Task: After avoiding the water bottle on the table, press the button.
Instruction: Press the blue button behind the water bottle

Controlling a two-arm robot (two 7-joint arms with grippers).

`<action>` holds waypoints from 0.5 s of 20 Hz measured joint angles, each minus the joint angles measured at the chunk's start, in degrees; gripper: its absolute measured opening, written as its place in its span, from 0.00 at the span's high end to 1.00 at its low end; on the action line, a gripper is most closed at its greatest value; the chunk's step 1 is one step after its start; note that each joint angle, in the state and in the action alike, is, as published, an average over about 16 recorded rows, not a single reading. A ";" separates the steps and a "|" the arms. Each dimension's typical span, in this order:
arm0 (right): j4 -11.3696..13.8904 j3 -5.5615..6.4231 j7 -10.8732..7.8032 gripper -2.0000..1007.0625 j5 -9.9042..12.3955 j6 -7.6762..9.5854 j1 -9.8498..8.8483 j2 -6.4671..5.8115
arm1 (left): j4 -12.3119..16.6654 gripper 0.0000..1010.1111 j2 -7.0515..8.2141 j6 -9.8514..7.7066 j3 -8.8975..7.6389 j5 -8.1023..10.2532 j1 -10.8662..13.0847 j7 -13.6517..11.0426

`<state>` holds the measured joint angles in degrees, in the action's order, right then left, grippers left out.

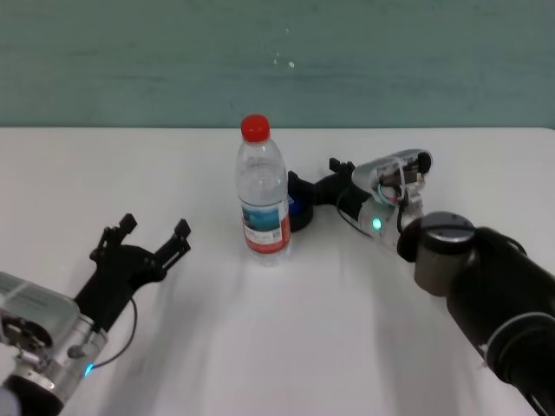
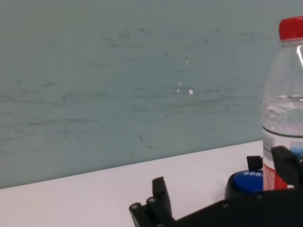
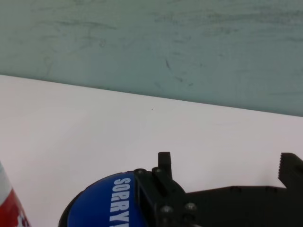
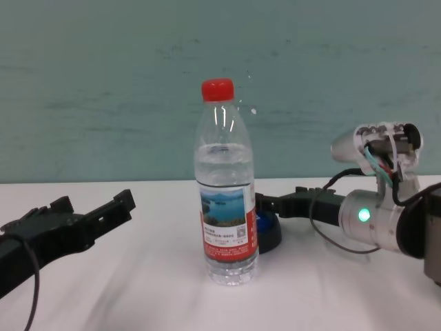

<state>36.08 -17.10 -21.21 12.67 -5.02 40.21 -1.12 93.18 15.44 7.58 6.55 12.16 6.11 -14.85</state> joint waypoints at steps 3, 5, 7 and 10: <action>-2.07 0.30 -0.41 0.00 -0.02 -0.52 0.69 0.47 | 0.00 0.00 0.00 0.00 0.00 0.00 0.00 0.00; -2.63 0.48 -0.55 0.00 -0.09 -0.69 0.78 0.66 | 0.00 0.00 0.00 0.00 0.00 0.00 0.00 0.00; -2.36 0.63 -0.59 0.00 -0.19 -0.68 0.50 0.72 | 0.00 0.00 0.00 0.00 0.00 0.00 0.00 0.00; -0.50 0.82 -0.43 0.00 -0.32 -0.40 -0.55 0.57 | 0.00 0.00 0.00 0.00 0.00 0.00 0.00 0.00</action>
<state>35.59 -16.28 -21.64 12.35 -5.41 39.66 -0.55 93.18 15.44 7.58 6.55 12.16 6.11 -14.85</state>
